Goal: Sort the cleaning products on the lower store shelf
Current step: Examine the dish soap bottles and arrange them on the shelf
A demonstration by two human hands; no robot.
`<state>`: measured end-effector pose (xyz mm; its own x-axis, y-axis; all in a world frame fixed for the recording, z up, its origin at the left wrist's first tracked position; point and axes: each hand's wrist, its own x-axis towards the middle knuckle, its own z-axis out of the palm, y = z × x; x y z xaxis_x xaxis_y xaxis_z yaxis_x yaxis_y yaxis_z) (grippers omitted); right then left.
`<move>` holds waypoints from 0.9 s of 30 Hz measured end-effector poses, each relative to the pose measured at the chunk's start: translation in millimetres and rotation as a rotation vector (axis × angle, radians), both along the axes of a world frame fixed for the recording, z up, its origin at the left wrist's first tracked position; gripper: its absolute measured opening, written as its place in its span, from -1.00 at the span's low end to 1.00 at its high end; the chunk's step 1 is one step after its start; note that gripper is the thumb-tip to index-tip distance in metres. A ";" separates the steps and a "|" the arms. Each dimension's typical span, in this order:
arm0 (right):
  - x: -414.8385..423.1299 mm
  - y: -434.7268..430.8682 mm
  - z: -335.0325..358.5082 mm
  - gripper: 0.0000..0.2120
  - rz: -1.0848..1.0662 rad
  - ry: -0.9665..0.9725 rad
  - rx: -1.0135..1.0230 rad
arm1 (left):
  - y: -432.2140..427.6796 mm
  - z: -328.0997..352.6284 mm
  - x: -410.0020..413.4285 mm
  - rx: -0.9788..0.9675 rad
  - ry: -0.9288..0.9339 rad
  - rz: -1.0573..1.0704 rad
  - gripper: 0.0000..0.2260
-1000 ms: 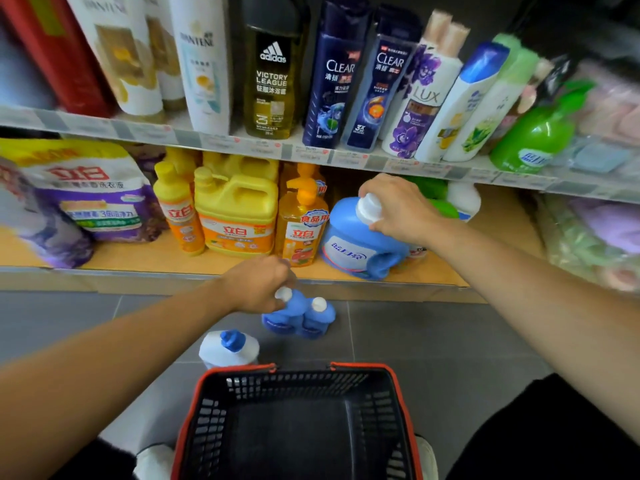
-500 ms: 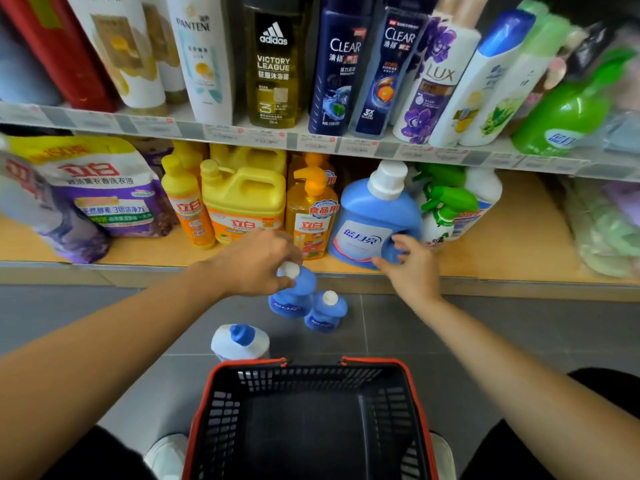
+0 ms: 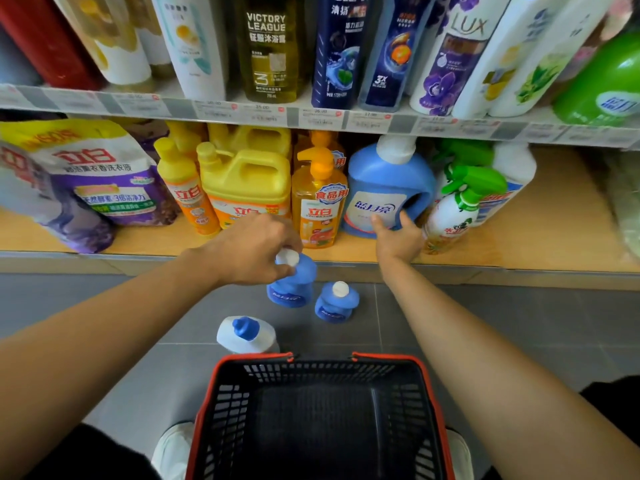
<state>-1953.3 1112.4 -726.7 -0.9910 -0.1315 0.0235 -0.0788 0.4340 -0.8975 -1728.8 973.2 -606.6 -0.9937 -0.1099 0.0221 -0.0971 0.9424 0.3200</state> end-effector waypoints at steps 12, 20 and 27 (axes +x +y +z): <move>42.1 44.4 -11.3 -0.48 0.923 -0.081 0.470 | -4.7 8.7 -1.9 -0.014 0.008 0.041 -0.80; 51.9 32.9 -19.1 -0.65 1.169 0.262 0.954 | -2.2 17.1 -7.7 -0.040 0.044 0.061 -0.80; 27.4 67.7 33.6 -0.73 1.224 0.228 0.856 | 7.2 26.9 -27.1 -0.077 0.055 0.046 -0.80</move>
